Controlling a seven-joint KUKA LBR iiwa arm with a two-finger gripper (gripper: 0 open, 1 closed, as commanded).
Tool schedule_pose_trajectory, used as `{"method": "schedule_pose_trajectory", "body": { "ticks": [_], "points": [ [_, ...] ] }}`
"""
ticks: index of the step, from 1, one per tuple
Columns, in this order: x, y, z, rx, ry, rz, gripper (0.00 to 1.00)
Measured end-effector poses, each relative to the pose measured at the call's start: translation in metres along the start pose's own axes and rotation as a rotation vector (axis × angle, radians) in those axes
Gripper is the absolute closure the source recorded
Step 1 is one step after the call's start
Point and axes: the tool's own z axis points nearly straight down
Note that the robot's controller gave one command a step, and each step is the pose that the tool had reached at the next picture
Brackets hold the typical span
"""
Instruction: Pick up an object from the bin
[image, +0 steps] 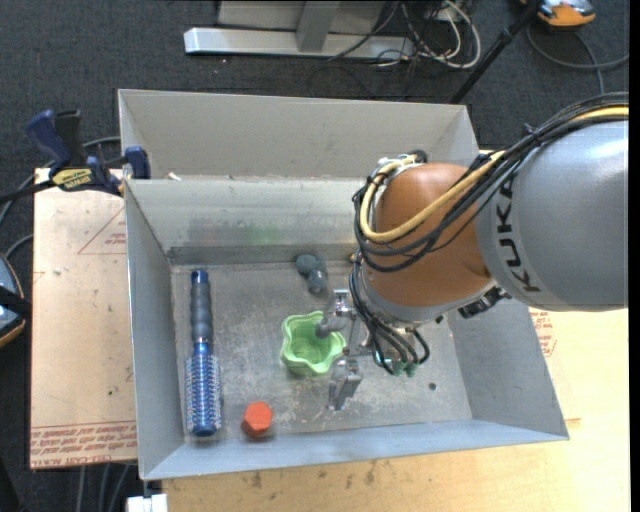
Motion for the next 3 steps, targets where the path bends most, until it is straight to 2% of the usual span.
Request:
{"method": "schedule_pose_trajectory", "body": {
  "ticks": [1,2,3],
  "points": [
    [-0.061,0.001,0.104,-0.001,-0.017,-0.141,0.00],
    [-0.061,0.001,0.106,-0.003,-0.019,-0.138,1.00],
    [-0.053,-0.007,-0.039,0.000,-0.018,-0.181,1.00]
  ]
}}
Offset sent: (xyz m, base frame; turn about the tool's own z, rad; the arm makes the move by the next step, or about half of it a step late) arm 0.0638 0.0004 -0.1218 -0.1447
